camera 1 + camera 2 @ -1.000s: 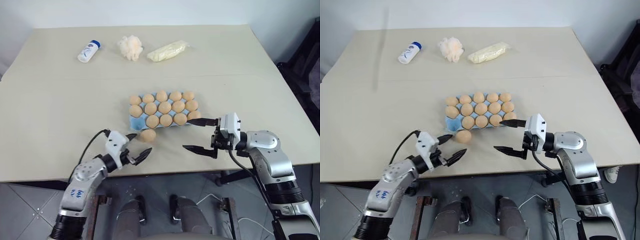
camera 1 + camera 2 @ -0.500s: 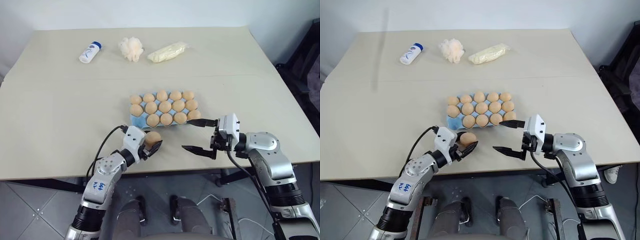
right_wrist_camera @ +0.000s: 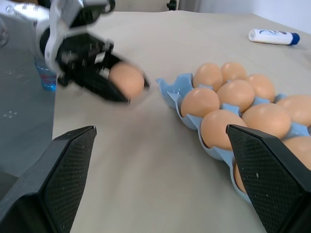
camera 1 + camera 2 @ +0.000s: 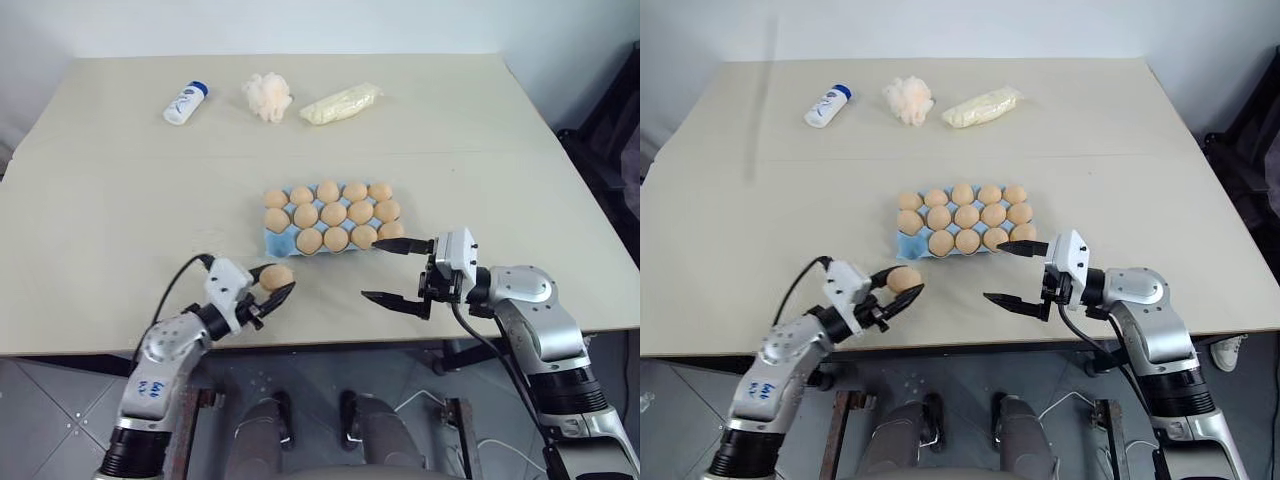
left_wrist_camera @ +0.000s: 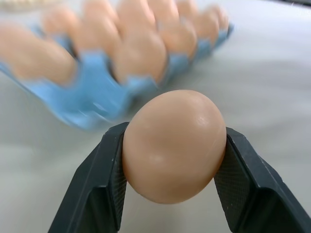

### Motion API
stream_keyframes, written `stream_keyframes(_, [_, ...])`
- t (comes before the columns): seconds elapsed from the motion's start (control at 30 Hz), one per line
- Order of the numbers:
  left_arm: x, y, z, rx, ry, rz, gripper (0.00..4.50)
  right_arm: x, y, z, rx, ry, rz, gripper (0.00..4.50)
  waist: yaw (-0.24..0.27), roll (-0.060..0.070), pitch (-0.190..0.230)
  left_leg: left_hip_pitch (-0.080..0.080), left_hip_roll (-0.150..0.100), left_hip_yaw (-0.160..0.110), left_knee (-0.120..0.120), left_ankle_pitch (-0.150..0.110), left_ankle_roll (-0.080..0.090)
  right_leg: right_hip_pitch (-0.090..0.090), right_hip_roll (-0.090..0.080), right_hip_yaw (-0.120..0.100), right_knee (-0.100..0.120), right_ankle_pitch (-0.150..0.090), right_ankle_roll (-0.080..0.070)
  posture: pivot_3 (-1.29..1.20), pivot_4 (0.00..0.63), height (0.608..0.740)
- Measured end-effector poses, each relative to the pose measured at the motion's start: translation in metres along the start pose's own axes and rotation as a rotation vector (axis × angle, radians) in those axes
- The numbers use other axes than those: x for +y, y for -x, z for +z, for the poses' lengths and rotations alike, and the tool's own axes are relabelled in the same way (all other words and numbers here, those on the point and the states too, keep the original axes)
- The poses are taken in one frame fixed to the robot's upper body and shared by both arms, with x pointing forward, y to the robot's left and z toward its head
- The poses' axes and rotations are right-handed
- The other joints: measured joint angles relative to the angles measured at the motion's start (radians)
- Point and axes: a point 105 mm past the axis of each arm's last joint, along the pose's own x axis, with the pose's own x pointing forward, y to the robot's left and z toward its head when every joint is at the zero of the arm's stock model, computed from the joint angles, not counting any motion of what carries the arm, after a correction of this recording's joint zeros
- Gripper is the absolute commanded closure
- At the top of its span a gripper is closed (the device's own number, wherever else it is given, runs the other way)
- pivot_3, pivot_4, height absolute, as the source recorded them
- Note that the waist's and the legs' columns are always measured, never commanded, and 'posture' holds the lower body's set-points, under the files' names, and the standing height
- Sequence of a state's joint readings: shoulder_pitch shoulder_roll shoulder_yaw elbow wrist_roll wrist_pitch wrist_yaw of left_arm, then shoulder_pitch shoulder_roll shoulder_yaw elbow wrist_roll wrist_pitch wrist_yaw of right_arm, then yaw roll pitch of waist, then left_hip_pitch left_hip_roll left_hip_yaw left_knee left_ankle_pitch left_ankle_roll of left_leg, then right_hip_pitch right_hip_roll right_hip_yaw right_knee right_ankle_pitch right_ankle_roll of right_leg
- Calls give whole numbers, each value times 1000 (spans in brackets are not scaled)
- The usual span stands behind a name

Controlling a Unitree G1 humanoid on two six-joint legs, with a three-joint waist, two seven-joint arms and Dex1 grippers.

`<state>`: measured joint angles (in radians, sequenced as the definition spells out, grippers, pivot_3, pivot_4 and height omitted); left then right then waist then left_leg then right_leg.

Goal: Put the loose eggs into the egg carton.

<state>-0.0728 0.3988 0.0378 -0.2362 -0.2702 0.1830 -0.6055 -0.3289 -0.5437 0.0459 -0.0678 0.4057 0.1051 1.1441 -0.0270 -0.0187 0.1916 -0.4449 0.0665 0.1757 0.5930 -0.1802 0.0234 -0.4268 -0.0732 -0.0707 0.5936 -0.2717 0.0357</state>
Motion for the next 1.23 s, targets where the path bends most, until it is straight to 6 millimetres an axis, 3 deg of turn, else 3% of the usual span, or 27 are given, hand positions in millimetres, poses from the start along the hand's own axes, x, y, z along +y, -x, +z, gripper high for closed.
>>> stream_keyframes(0.13, [17, -17, 25, -73, -71, 3, 2094, 4, -5, -3, -2, -2, 17, 0, 1, 0, 0, -1, -1, 2, 0, 0, 0, 2, -1, 0, -3, 2, 3, 0, 150, 740])
stream_keyframes(0.3, [25, -37, 12, -32, -44, -1, 2094, 3, -6, -5, -2, -9, 9, 0, -2, 0, 0, 0, -1, 4, 0, -1, 2, -1, -1, 2, 0, 3, 5, 0, 150, 740])
stream_keyframes(0.4, [23, -42, 3, -13, -20, -9, 1381, 2, -6, -5, -3, -9, 2, 0, -1, 0, 0, 0, 1, 3, 0, -1, 2, -3, -1, -1, 5, 7, 13, 0, 150, 740])
stream_keyframes(0.53, [27, -46, 6, -22, -31, -2, 129, 1, -6, -5, -4, -9, -8, 0, -1, 0, 0, 1, 2, 0, 1, 0, 1, -3, 0, -3, 8, 6, 11, 0, 150, 740])
stream_keyframes(0.6, [31, -44, 9, -31, -37, 19, 25, 3, -6, -6, -3, -13, -11, 0, -3, 0, 0, 2, 1, 0, 2, 0, 1, -2, 0, -3, 9, 5, 10, 0, 150, 740])
stream_keyframes(0.87, [57, 0, 10, 16, -99, 50, 25, -2, 6, -9, 20, -14, -54, 0, -3, 0, 0, 2, 1, 0, 2, 0, 1, -2, 0, -2, 9, 2, 4, 0, 150, 740])
stream_keyframes(1.07, [89, 65, 2, 176, -188, 66, 25, -26, 28, -13, 61, -22, -155, 0, -6, 0, 0, 2, 1, 2, -1, -1, 1, -4, 0, 0, 6, -2, -3, 0, 150, 740])
stream_keyframes(1.23, [98, 82, 0, 193, -179, 90, 25, -43, 39, -14, 57, -24, -259, 0, -2, 0, 0, 1, 1, 3, -8, -1, 1, -3, -1, 0, -1, -2, -3, 0, 150, 740])
